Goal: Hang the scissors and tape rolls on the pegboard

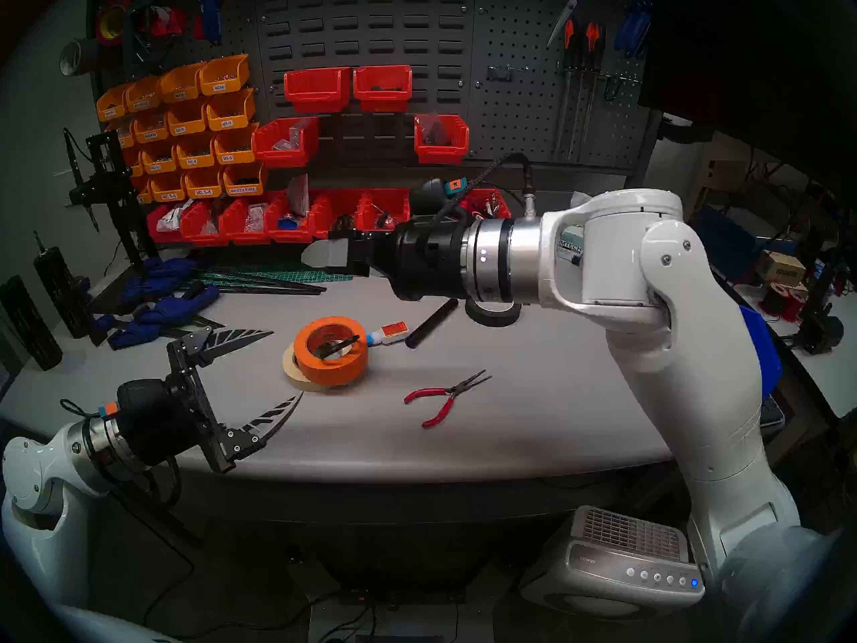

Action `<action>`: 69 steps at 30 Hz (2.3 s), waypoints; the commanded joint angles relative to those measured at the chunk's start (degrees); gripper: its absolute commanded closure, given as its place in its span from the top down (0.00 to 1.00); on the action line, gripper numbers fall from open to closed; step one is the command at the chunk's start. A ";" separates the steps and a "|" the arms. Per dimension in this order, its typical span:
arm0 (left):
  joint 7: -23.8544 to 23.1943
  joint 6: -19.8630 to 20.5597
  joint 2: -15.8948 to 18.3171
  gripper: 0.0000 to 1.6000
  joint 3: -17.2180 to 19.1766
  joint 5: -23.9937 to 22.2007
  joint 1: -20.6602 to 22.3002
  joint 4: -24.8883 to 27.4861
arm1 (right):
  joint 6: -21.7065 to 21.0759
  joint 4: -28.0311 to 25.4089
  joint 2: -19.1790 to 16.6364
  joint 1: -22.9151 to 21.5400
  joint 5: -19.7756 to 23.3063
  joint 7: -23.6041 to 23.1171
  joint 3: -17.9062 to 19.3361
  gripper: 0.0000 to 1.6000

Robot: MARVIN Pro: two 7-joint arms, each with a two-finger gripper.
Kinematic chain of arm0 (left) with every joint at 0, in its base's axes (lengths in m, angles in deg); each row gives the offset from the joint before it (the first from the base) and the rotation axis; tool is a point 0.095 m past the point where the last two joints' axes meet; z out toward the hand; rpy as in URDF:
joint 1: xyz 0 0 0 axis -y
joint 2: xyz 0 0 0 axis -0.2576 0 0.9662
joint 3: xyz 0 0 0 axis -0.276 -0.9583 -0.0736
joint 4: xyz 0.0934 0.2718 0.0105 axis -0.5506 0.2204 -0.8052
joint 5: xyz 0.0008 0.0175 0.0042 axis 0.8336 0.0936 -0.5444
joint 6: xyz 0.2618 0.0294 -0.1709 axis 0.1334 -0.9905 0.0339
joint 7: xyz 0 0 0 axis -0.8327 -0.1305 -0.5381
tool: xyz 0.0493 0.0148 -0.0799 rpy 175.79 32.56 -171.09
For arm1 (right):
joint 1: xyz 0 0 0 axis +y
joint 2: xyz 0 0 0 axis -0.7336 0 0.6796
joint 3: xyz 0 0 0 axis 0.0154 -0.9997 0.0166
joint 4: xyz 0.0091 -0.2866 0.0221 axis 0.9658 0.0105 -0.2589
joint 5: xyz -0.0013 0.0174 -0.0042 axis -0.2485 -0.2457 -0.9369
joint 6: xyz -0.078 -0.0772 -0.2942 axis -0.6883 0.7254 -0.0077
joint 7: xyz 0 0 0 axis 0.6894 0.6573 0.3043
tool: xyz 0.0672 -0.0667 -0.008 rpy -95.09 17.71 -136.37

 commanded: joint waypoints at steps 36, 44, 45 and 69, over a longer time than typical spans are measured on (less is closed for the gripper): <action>8.63 15.38 3.80 0.76 -10.40 11.29 11.13 0.01 | 0.12 -0.76 0.15 -1.16 0.11 -0.27 0.94 1.00; 7.75 15.55 4.28 0.76 -10.79 11.95 9.33 0.13 | 0.11 -0.76 0.15 -1.17 0.12 -0.27 0.95 1.00; 7.81 15.44 4.25 0.78 -10.87 12.08 9.24 0.04 | 0.11 -0.76 0.15 -1.17 0.12 -0.27 0.95 1.00; 10.52 17.92 5.67 0.77 -14.05 14.35 14.26 -3.80 | 0.11 -0.76 0.16 -1.16 0.11 -0.26 0.95 1.00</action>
